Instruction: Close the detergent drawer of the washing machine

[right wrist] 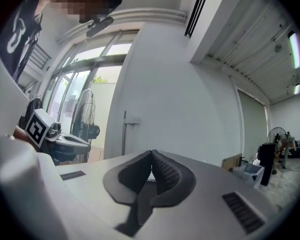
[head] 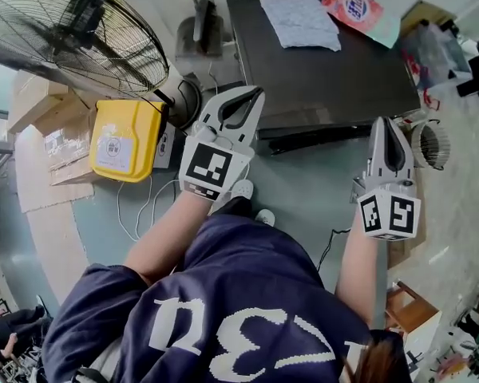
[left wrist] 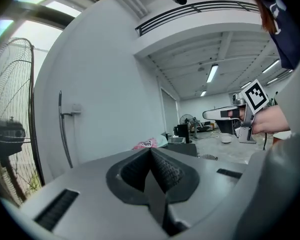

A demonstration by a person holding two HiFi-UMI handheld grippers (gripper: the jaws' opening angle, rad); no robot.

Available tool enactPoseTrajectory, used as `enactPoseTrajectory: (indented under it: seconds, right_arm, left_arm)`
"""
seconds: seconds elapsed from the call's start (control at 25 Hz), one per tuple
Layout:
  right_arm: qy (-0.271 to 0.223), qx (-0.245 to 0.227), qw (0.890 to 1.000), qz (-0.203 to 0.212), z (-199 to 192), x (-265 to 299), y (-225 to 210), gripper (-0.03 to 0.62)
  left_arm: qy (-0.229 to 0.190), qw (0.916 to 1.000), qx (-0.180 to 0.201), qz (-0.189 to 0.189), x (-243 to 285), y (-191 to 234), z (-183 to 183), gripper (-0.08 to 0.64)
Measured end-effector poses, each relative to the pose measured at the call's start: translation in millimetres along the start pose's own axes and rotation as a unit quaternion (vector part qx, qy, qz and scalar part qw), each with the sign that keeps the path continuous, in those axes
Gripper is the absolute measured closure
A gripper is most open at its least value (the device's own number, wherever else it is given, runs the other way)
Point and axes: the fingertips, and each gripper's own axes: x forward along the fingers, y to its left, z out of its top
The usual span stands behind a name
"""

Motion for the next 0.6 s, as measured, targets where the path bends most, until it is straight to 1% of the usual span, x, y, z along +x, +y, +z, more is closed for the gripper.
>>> enactPoseTrajectory:
  seconds: [0.12,0.28,0.44,0.6]
  right_arm:
    - [-0.012,0.002,1.0,-0.001,19.4,-8.7,-0.2,0.577]
    - [-0.024,0.001,1.0,0.007,36.7,-14.9,8.4,0.577]
    - [-0.036,-0.002,0.999,0.014,49.3,-23.5,19.9,0.577]
    - [-0.04,-0.018,0.999,0.027,59.6,-27.9,34.9,0.577]
  left_arm:
    - [-0.01,0.9999,-0.006,0.005,-8.7,2.1,14.6,0.541]
    - [-0.029,0.9994,-0.018,0.011,-18.4,6.5,34.9,0.541]
    - [-0.043,0.9988,-0.018,0.013,-27.6,5.5,47.7,0.541]
    - [-0.052,0.9984,-0.012,0.017,-34.5,5.7,56.4,0.541]
